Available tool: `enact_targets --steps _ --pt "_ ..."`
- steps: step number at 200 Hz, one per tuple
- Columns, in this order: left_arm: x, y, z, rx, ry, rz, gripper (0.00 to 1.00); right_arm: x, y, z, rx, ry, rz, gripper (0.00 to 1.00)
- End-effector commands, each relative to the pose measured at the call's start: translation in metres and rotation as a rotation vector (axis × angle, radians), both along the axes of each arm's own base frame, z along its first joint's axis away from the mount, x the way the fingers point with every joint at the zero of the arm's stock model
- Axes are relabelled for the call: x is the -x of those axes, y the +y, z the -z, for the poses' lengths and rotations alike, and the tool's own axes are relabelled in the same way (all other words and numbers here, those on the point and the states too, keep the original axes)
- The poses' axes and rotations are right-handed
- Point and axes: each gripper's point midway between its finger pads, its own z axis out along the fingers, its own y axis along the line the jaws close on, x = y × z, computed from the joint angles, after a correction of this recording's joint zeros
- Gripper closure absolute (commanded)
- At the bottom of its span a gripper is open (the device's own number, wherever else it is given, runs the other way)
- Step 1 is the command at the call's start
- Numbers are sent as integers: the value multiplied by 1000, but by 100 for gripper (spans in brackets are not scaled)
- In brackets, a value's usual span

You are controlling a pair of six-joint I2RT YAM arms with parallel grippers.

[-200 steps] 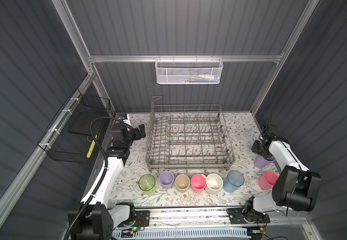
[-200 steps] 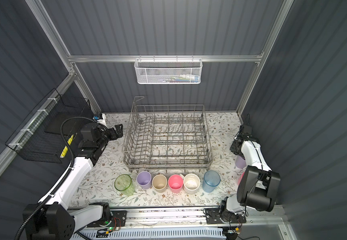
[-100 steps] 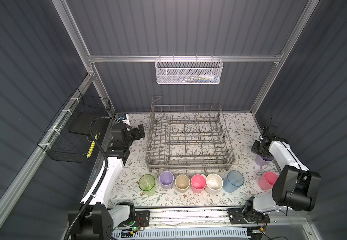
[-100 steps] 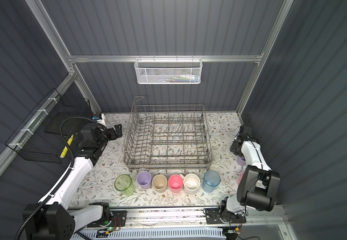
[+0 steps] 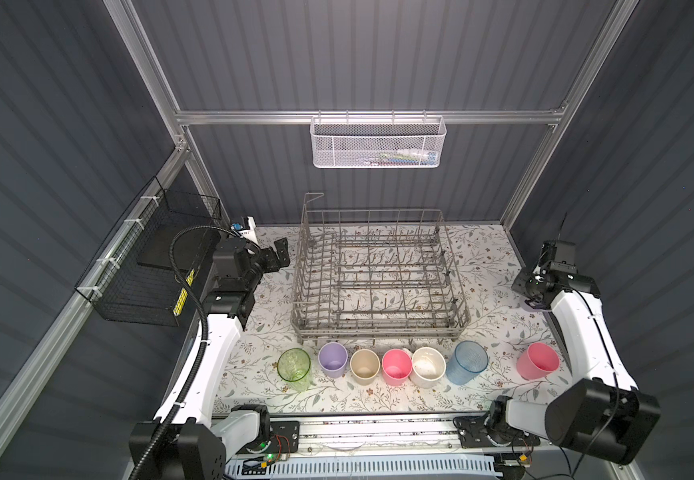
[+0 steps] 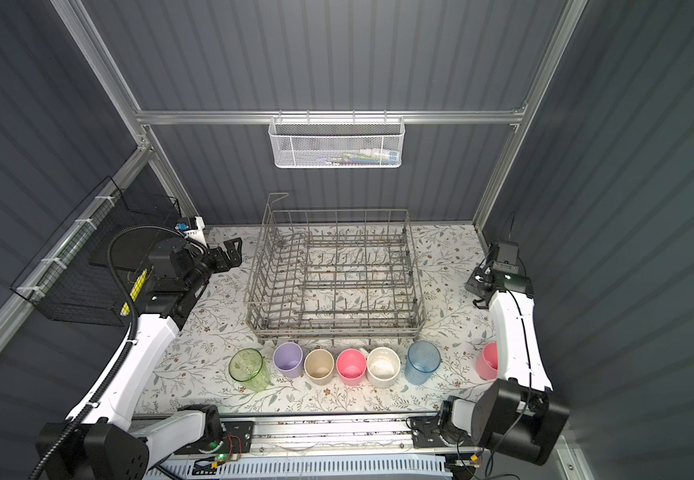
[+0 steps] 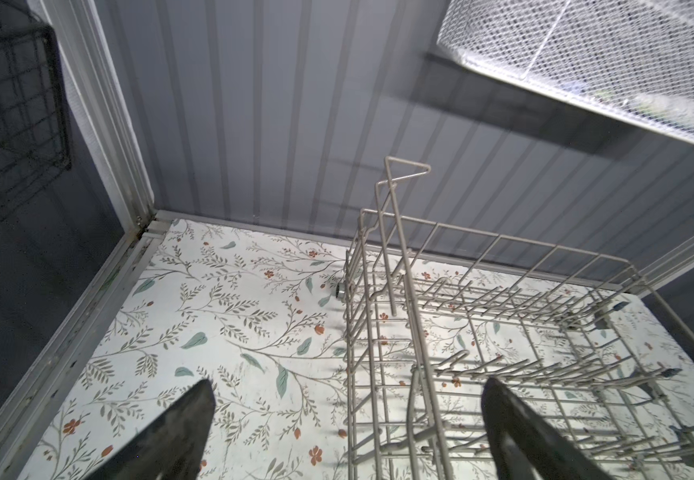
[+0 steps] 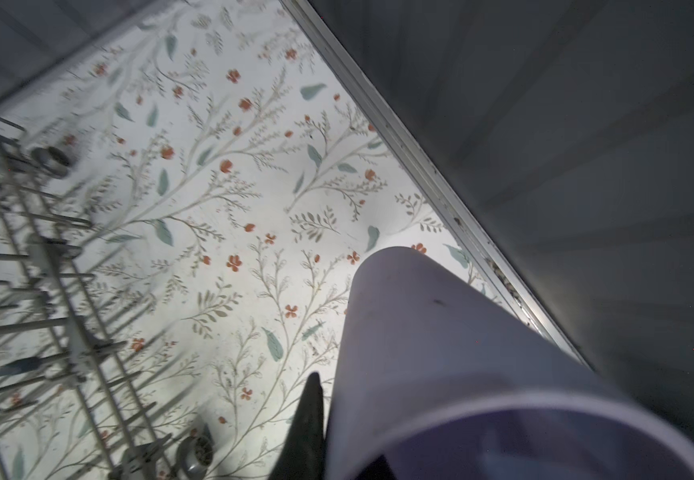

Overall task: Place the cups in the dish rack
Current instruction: 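Lift the lavender cup toward the left gripper while the left gripper reaches over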

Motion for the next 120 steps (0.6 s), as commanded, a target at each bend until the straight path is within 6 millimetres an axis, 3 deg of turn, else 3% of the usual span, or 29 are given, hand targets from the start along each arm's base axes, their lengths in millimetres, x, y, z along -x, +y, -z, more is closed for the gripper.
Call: enact_targets --steps 1,31,53,95,120 --pt "8 -14 -28 56 -38 78 1 -7 30 -46 -41 -121 -84 100" --pt "9 -32 -47 111 -60 165 2 -19 86 -97 -75 -255 -249 100" --pt "11 -57 -60 134 -67 276 3 -23 130 -130 -141 -349 -383 100" --pt "34 -153 -65 116 -28 687 2 -15 206 -182 -356 -524 -651 100" --pt "41 -184 -65 194 -17 860 2 -6 252 -199 -540 -574 -827 100"
